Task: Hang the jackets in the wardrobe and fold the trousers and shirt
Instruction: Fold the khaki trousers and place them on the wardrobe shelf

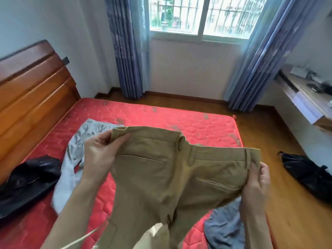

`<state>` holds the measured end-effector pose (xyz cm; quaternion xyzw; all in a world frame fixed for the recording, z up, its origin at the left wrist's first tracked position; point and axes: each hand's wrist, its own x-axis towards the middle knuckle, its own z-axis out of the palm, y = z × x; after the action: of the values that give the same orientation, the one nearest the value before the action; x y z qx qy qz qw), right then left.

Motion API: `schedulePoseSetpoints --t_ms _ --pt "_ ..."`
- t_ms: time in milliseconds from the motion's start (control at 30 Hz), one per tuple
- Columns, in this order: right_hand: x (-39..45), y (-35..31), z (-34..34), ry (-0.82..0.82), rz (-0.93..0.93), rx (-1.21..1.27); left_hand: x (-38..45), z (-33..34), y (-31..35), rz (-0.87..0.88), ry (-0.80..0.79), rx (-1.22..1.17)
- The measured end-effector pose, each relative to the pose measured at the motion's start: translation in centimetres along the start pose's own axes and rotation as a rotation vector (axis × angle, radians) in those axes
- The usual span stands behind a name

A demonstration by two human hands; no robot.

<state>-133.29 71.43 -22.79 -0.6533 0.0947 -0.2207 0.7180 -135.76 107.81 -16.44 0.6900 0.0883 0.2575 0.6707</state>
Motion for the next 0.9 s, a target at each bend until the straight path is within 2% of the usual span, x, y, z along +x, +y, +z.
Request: schedulePoseSetpoints --t_ms 133,233,300,367,500,667,767,900 --pt "1.5 -4.9 1.5 0.03 -0.073 0.113 1.2 -1.2 4.4 0.163 0.036 0.05" --pt "2.2 -9.1 3.0 -0.016 -0.205 0.044 2.6 -2.0 6.7 0.325 -0.058 0.375" --pt "2.7 -11.3 3.6 -0.085 -0.307 -0.046 3.3 -1.9 7.9 0.371 -0.061 0.439" --pt "3.1 -13.2 3.8 -0.117 -0.379 -0.055 4.1 -2.0 8.8 0.366 -0.053 0.376" --pt "3.7 -16.3 4.0 -0.108 -0.544 -0.067 5.1 -2.9 10.1 0.185 -0.144 0.121" --pt "5.5 -18.4 2.7 -0.15 -0.563 -0.189 6.9 -3.7 11.0 0.148 -0.145 0.143" --pt "7.1 -19.7 2.0 -0.237 -0.535 -0.239 7.8 -3.5 12.3 0.149 -0.188 0.135" --pt "9.0 -22.0 1.8 -0.294 -0.557 -0.245 9.2 -2.6 14.8 0.258 -0.208 0.187"
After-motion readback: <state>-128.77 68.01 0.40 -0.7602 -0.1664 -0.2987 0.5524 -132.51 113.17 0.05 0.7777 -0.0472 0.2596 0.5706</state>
